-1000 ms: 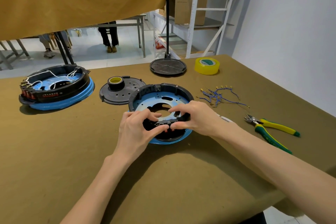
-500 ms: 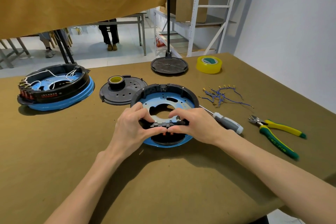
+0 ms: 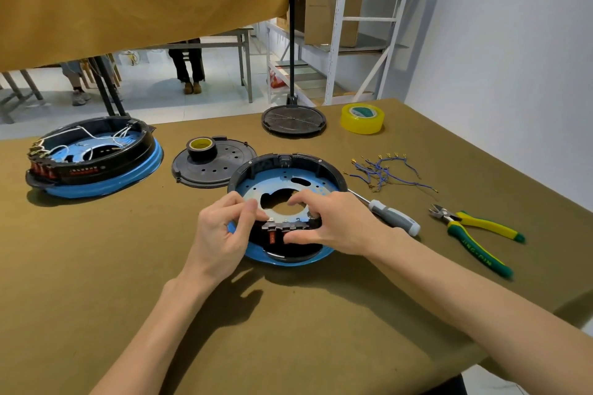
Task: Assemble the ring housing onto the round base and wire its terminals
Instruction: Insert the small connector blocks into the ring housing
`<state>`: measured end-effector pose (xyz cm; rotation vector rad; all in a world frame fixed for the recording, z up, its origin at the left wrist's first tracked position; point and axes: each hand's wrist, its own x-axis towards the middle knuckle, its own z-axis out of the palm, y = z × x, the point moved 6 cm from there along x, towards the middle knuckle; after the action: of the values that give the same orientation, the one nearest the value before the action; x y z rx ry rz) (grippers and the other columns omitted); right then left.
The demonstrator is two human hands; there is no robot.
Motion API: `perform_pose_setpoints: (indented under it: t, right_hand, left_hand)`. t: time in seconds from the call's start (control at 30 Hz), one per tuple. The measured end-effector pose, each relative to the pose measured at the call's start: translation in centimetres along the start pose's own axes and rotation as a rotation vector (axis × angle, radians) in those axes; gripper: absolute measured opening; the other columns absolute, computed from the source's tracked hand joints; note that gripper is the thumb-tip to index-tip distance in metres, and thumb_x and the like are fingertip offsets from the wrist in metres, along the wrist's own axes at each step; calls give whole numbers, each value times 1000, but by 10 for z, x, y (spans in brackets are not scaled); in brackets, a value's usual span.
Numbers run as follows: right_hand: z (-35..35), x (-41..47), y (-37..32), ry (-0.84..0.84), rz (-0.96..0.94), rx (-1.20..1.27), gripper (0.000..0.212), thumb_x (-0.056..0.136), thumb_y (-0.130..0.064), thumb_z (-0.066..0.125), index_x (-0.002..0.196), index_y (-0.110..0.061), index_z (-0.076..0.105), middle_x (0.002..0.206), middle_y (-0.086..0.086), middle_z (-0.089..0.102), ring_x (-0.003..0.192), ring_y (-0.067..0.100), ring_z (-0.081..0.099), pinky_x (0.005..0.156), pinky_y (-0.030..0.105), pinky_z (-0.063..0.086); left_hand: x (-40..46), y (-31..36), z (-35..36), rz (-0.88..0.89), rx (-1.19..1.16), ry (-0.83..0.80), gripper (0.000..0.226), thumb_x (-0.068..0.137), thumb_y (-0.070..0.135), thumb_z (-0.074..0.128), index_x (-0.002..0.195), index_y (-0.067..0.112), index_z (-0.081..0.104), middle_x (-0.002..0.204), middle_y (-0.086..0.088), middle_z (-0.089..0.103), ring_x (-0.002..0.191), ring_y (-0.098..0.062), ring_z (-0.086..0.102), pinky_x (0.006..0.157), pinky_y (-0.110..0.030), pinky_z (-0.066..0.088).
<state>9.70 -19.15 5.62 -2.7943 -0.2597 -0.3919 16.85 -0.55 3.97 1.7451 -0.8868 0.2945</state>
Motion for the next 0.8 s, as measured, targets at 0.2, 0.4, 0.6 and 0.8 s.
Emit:
perform_pose_setpoints:
  t: [0.2, 0.4, 0.6, 0.8]
  right_hand:
    - [3, 12, -20, 66, -42, -158, 68, 84, -78, 57, 132, -30, 58, 111, -5, 57, 83, 8, 50, 59, 15, 34]
    - [13, 10, -19, 20, -38, -118, 54, 91, -70, 55, 124, -29, 66, 114, -7, 58, 79, 6, 51, 59, 13, 27]
    - [16, 10, -21, 30, 5, -196, 78, 86, -86, 35, 124, -26, 65, 109, -7, 57, 78, 9, 55, 60, 22, 36]
    - [19, 8, -26, 85, -3, -253, 74, 88, -85, 35, 112, -24, 70, 101, -8, 58, 69, 10, 56, 56, 24, 39]
  left_hand:
    - [-2, 3, 1, -12, -25, 37, 51, 106, 44, 43, 84, 14, 79, 83, 0, 68, 82, -19, 65, 71, -37, 51]
    - [2, 11, 2, -8, 13, 56, 30, 102, 27, 57, 79, 26, 75, 73, 6, 59, 71, -14, 58, 59, -25, 44]
    - [-1, 13, -1, 33, 29, 59, 28, 97, 17, 60, 75, 24, 76, 70, 8, 58, 69, -15, 59, 56, -21, 43]
    - [-1, 9, 2, 24, 73, 107, 32, 96, 17, 59, 71, 15, 77, 67, 10, 55, 66, -16, 56, 55, -28, 43]
